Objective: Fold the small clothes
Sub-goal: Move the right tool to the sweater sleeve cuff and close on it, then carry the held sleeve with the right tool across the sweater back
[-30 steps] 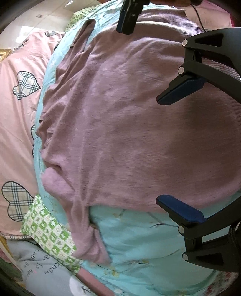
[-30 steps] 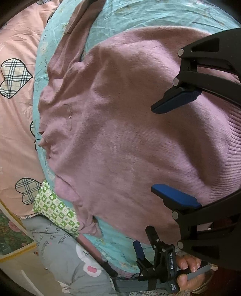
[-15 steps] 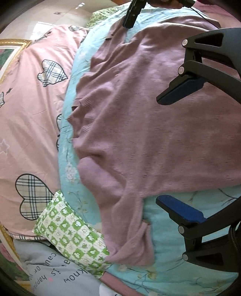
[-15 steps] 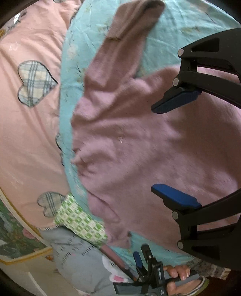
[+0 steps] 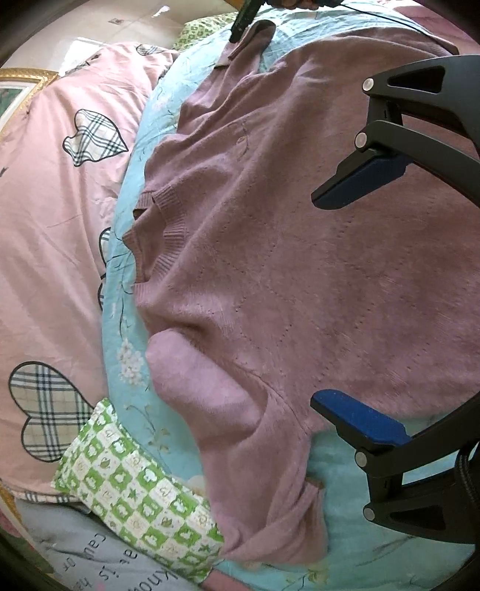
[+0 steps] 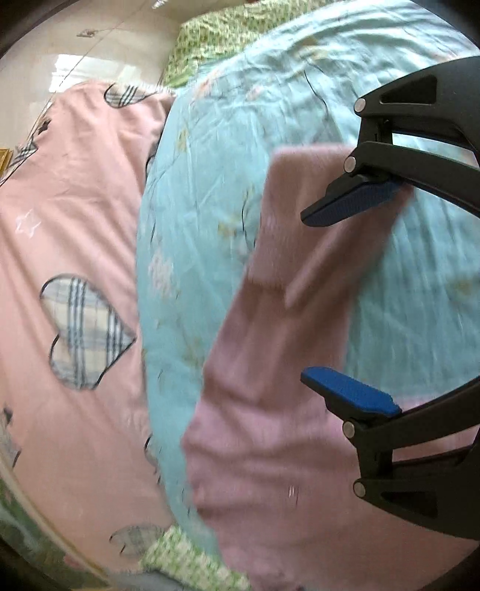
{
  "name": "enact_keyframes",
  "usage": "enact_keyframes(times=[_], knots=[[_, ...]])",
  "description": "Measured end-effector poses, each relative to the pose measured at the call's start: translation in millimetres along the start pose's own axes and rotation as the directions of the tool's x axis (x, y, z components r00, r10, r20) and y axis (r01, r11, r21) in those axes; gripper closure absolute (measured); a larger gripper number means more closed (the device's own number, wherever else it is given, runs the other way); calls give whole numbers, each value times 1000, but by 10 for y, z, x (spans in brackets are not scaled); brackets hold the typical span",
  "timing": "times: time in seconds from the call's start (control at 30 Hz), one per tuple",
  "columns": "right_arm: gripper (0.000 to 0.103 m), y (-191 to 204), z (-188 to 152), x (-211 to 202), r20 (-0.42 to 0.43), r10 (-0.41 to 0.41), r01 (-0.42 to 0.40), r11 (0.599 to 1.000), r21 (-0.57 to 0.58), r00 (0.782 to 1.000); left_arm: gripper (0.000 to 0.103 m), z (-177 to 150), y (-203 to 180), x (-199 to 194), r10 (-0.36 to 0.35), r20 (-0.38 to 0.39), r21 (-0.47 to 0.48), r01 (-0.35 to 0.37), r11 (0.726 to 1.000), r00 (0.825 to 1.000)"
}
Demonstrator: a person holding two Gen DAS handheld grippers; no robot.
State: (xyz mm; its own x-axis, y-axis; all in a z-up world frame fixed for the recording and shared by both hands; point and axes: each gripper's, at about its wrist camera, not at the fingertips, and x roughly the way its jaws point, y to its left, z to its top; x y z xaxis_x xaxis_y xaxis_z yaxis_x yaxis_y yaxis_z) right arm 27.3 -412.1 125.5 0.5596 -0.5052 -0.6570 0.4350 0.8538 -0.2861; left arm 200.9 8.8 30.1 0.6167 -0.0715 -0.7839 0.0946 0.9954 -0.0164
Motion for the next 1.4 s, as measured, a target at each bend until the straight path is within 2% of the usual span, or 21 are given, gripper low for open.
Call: enact_keyframes(times=[0.07,0.13,0.3,0.33,0.37,0.4,0.43,0.53,0.63,0.77,0.87,1.03,1.07,1.13,1.23,1.3,1.4], knots=[[37,-69,17,143,-26,2,-2,1000,-17,1000,4,42,-7,95,-7,-7,-4,7,1000,1000],[42,-79,8,266,-70,-30,26,998,-57,997,5,85,0,182,-14,-18,-17,13,1000,1000],[53,-109,-87,454,-151,-39,22,994,-109,988,4,92,55,363,-46,-48,-64,43,997,998],[62,-89,-103,500,-153,-37,20,993,-114,988,5,78,62,382,-47,-52,-68,43,997,998],[82,-82,-82,500,-146,-32,15,993,-115,989,5,66,68,397,-51,-56,-74,47,996,997],[91,-61,-68,496,-143,-33,17,994,-110,989,5,46,78,404,-59,-59,-81,54,995,997],[94,-14,-52,548,-136,-33,19,995,-99,990,5,21,90,406,-66,-62,-87,60,994,996],[94,165,44,508,-43,53,-55,998,-38,998,5,-54,132,379,-84,-67,-108,76,991,994],[95,416,241,347,39,167,-167,986,4,985,5,-126,195,335,-114,-71,-142,103,985,991],[94,977,463,177,96,363,-365,931,0,927,4,-217,281,249,-136,-64,-170,123,978,989],[94,1578,558,115,83,506,-507,862,-17,858,4,-276,350,159,-150,-55,-180,138,974,987],[94,2449,510,181,26,652,-651,758,-49,758,4,-332,465,42,-179,-33,-187,170,968,983],[94,2685,468,206,4,685,-684,728,-47,728,4,-351,503,24,-185,-30,-190,176,966,982],[94,2985,402,239,-32,721,-722,691,-45,692,4,-374,559,14,-195,-28,-202,185,962,980],[94,3381,299,345,-95,752,-758,650,-48,652,4,-412,665,17,-214,-28,-234,202,951,976],[94,3542,214,447,-139,763,-773,633,-36,631,4,-425,712,21,-227,-28,-253,212,944,974],[89,3687,121,654,-224,764,-781,625,25,605,4,-414,739,48,-257,-25,-276,240,931,966]])
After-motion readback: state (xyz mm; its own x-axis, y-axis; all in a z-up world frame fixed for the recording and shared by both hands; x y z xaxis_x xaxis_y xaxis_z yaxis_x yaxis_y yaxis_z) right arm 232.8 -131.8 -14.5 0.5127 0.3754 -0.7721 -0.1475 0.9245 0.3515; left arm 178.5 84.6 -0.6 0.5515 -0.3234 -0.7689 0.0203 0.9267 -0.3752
